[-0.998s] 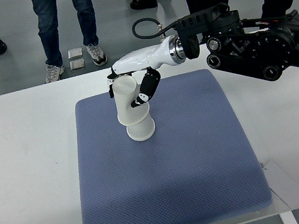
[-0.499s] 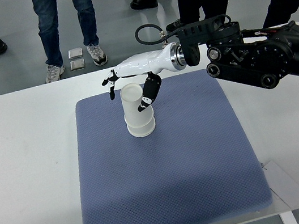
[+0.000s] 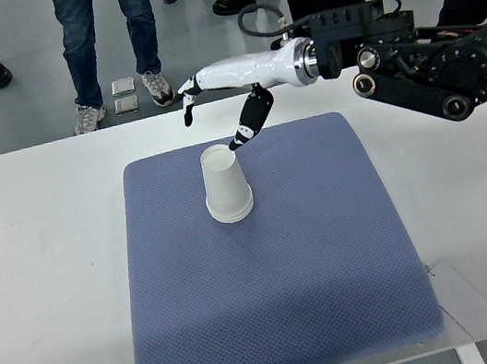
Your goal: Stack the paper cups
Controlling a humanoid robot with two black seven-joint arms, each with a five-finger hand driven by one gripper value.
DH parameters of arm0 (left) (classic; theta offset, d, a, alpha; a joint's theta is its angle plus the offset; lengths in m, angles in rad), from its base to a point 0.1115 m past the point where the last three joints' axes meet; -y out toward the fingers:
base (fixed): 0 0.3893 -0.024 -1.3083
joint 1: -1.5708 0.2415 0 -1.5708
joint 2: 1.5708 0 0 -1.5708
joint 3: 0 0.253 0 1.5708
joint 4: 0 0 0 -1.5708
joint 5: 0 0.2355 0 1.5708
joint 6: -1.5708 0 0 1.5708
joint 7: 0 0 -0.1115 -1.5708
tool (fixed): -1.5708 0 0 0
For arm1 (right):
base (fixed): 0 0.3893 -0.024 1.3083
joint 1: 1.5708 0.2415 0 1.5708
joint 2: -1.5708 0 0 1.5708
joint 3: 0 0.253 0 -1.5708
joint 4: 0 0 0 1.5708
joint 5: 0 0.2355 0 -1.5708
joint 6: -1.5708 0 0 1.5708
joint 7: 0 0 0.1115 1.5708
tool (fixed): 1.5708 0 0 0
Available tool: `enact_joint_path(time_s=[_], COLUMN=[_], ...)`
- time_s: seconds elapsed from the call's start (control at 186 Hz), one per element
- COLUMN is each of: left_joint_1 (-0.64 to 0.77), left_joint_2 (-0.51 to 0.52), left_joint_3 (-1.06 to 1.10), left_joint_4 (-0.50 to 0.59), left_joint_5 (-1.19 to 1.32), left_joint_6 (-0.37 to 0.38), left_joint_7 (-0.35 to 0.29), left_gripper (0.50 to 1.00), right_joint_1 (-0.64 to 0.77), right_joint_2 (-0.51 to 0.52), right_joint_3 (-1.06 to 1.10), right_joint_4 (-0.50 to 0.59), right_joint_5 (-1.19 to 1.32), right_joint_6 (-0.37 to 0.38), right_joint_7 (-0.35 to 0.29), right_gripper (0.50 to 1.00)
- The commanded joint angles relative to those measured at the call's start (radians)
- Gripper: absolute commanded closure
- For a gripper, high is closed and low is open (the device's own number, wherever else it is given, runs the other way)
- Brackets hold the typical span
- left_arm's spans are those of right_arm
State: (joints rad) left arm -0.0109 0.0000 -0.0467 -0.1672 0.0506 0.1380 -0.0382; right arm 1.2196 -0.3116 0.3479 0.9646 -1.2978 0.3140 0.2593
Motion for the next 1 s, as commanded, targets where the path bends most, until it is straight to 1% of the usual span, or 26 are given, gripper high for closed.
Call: enact_joint_path(time_s=[0.0,0.07,0.183,0.349,0.483,0.58,0.703,0.794,0.918,0.993], left_joint_1=[0.000,0.000,0.000,0.000,0.000,0.000,0.000,0.000,0.000,0.000], left_joint_2=[0.000,0.000,0.000,0.000,0.000,0.000,0.000,0.000,0.000,0.000], left_joint_3=[0.001,0.001,0.001,0.001,0.001,0.001,0.001,-0.001,-0.001,0.001], left_joint_4=[0.000,0.000,0.000,0.000,0.000,0.000,0.000,0.000,0.000,0.000], left_joint_5=[0.000,0.000,0.000,0.000,0.000,0.000,0.000,0.000,0.000,0.000], left_joint_6=[0.000,0.000,0.000,0.000,0.000,0.000,0.000,0.000,0.000,0.000], left_joint_7=[0.000,0.000,0.000,0.000,0.000,0.000,0.000,0.000,0.000,0.000], left_gripper=[0.500,0.500,0.500,0.500,0.500,0.500,0.500,0.500,0.500,0.500], right_joint_1=[-0.032,-0.058,-0.104,-0.195,-0.281,-0.315,-0.359,-0.390,-0.440,-0.457], right_joint_2=[-0.034,-0.058,-0.095,-0.116,-0.133,-0.135,-0.130,-0.120,-0.106,-0.092], right_joint_3=[0.072,0.095,0.120,0.125,0.125,0.125,0.134,0.197,0.273,0.281], right_joint_4=[-0.037,-0.066,-0.124,-0.205,-0.216,-0.218,-0.222,-0.244,-0.271,-0.276], right_joint_5=[0.098,0.184,0.390,0.646,0.831,0.930,1.052,1.088,1.092,1.092], right_joint_6=[0.030,0.030,0.030,0.025,0.013,0.004,-0.041,-0.064,-0.065,-0.064], right_joint_7=[-0.002,-0.006,-0.069,-0.115,-0.123,-0.123,-0.123,-0.124,-0.124,-0.123], right_gripper=[0.589,0.589,0.591,0.591,0.591,0.591,0.591,0.591,0.591,0.589])
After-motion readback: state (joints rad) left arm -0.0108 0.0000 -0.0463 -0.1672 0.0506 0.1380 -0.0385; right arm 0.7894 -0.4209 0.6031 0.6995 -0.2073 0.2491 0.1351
